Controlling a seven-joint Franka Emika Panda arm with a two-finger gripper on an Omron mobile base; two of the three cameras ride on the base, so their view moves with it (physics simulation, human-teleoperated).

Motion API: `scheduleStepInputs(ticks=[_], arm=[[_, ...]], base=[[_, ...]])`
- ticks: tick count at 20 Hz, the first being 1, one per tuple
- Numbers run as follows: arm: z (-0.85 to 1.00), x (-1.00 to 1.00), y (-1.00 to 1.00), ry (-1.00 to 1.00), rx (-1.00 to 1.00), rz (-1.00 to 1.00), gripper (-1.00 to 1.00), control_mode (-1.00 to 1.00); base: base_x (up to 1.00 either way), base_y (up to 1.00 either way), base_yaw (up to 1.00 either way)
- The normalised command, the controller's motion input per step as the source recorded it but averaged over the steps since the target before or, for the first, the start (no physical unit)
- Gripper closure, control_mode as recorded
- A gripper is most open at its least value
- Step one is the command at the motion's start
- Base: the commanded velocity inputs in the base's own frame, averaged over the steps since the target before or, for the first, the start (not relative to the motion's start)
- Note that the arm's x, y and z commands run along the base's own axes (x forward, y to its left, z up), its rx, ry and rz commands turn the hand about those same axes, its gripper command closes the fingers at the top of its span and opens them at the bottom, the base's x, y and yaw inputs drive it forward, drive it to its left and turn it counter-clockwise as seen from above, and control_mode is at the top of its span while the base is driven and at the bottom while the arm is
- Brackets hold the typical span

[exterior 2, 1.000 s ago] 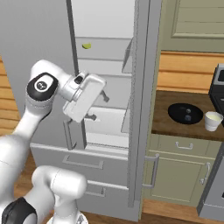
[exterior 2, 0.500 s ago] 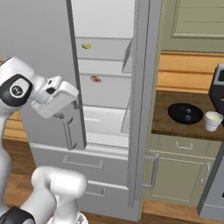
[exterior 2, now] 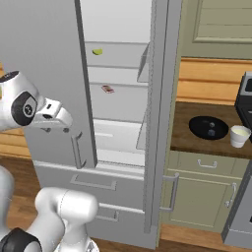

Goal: Grab a lemon wedge from the fridge and one ice cube from the ice bowl, and put them in the glass of lemonade.

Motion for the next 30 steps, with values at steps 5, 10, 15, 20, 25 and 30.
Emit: scheduleStepInputs(ticks=[5,10,15,20,25,30], arm=[[-0.88,0.18,0.15,0.00,0.21,-0.16,-1.00,-1.00],[-0.50,0.28,0.10,0.09,0.06,-0.10,-1.00,-1.00],[-0.49,0.70,0.01,0.12,0.01,-0.04,-1.00,-1.00],[-0.16,0.84,0.00,0.00,0.00,0.04,-1.00,-1.00],[-0.07,0.48,0.09,0.00,0.00,0.14,-1.00,-1.00],[-0.21,0.04,0.15,0.00,0.00,0.10,-1.00,-1.00]], base=[[0.00,0.00,0.00],[0.00,0.00,0.00],[0.00,0.00,0.00],[0.00,0.00,0.00],[0.00,0.00,0.00],[0.00,0.00,0.00]])
